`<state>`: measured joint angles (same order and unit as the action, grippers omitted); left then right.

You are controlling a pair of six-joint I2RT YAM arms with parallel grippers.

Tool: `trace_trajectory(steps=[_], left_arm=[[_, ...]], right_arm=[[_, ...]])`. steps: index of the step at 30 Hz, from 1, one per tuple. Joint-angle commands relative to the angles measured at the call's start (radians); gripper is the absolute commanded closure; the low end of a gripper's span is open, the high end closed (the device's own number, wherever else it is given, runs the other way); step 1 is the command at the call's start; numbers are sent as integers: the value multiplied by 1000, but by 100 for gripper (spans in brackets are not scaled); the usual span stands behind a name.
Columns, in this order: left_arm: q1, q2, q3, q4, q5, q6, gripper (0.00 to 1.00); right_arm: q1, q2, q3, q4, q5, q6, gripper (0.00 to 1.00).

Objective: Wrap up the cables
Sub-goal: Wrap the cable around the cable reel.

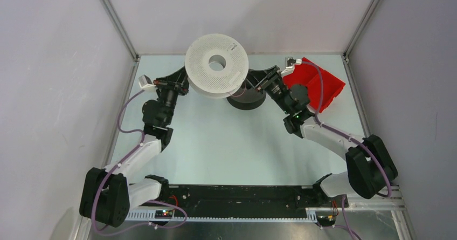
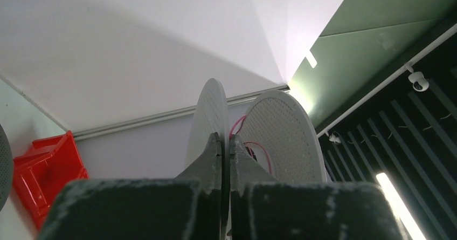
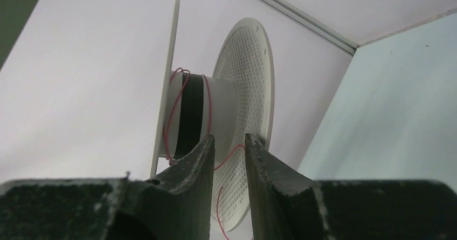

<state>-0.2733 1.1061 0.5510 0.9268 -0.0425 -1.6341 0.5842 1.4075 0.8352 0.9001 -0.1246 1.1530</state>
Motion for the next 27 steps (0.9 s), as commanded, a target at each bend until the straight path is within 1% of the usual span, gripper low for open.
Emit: trace_trajectory(steps=[1,6,16,20,23,27], left_arm=[[-11,-30,44,139,27,-56,100],[-11,-28,44,139,25,-57,100],[-6,-26,44,139,35,-53,100],[-6,-21,52,139,35,-50,100],[-6,-12,60,139,35,-47,100],[-6,-10,61,139,35,-46,100]], right_arm=[[-40,-53,-10,-52,-156,-88,69],[-63,-71,-10,-81,-233,-110,69],[-155,-202,-10,-248,-391,-217,64],[-178,-225,-10,-308,-421,-248,64],[-185,-208,-10,-289,-460,-232,64],[-183,-186,-10,-188,-512,-173,65]])
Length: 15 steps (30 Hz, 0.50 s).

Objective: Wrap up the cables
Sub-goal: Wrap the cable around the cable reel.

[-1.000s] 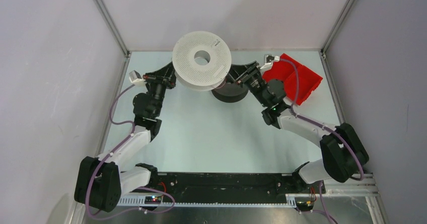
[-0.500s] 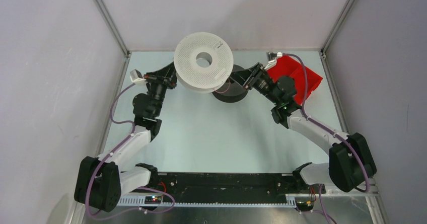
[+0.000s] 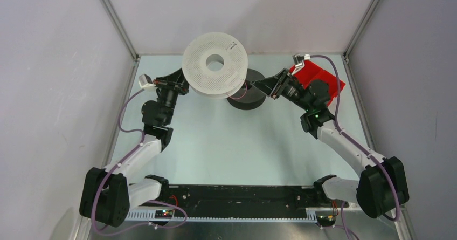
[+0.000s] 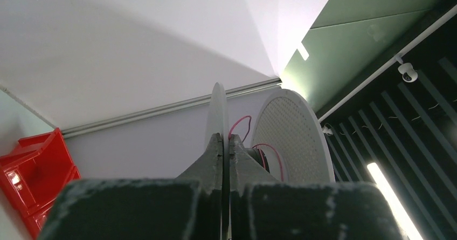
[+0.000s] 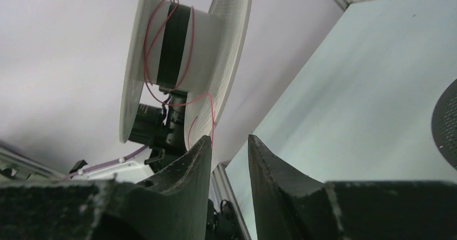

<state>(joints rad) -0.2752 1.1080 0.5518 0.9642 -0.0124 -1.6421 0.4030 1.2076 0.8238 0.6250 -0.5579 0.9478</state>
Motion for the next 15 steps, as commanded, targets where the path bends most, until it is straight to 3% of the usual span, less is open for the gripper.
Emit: trace_trajectory(steps=[1,15], left_arm=[[-4,-13,61,101,5,-34,100],[-4,-5,60,102,5,-26,100]], right_arm=[[-1,15,1,96,-87,41,65],[32,43,1,125,-74,74,67]])
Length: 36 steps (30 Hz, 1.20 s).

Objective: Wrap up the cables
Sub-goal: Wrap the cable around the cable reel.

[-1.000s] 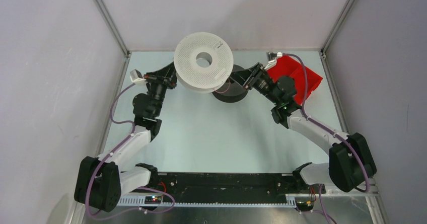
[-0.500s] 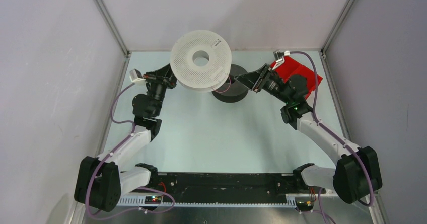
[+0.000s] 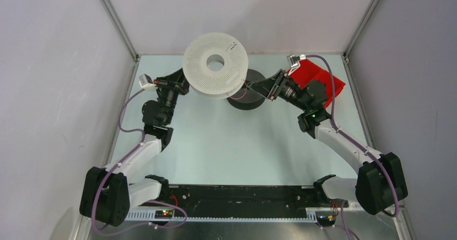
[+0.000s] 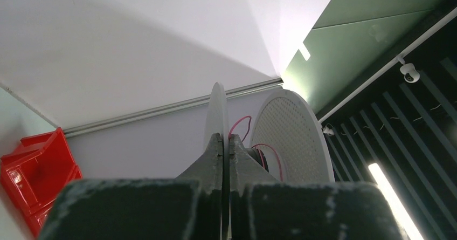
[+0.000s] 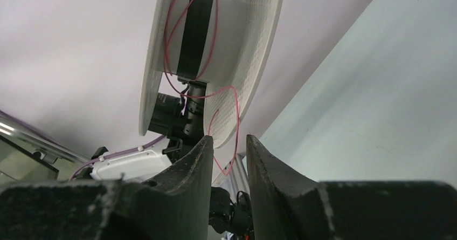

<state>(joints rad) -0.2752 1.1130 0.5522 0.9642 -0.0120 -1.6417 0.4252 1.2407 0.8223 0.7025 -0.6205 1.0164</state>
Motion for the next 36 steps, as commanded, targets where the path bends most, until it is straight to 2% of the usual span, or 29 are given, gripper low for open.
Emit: trace_trajectory(steps=[1,5,9,12,13,19,24,33,36], left_arm=[[-5,-11,60,102,4,-26,100],[-4,-9,59,102,4,-28,100],[-4,-10,58,102,4,-27,100],[-4,-9,55,102,4,-28,100],[-4,-9,54,101,4,-29,100],[-10,4,55,102,-8,-36,100],[-28,18,65,103,-21,-50,100],[-63,24,75,103,-58,-73,100],[-73,23,69,103,-69,-77,100]], right_arm=[[11,11,6,48,-10,5,67],[26,17,14,31,-8,-1,69],[36,14,15,4,6,-15,77],[41,10,15,-3,14,-18,97],[47,9,15,0,17,-17,99],[118,66,16,188,61,85,100],[170,163,42,393,214,160,100],[302,307,114,446,583,69,100],[359,343,118,465,769,42,100]])
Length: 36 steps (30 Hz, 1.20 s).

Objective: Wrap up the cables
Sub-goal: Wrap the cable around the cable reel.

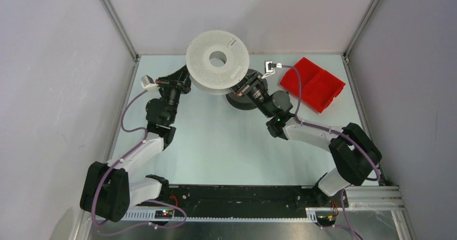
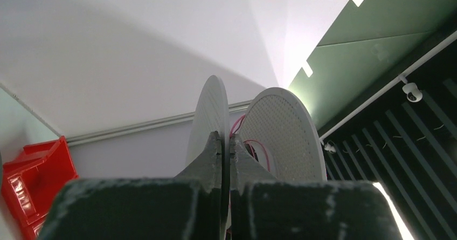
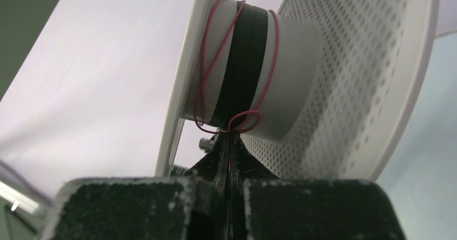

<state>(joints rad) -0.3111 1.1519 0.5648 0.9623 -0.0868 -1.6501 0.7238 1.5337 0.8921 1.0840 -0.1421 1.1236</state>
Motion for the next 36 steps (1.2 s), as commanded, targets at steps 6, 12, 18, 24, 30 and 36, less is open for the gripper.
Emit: trace_trajectory(steps=[6,12,18,24,30,36], left_arm=[[-47,-6,48,105,-9,-76,100],[-51,-5,42,109,-19,-79,100],[-52,-13,46,114,-30,-81,100],[-53,-27,43,115,-42,-78,100],[-54,-29,49,114,-39,-76,100],[-54,-23,39,116,-38,-92,100]], right_arm=[[145,105,48,92,629,-134,100],[180,119,66,72,842,-156,100],[202,151,112,71,928,-176,100],[209,200,154,92,927,-159,100],[220,229,203,74,926,-187,100],[220,234,198,84,888,-205,100]])
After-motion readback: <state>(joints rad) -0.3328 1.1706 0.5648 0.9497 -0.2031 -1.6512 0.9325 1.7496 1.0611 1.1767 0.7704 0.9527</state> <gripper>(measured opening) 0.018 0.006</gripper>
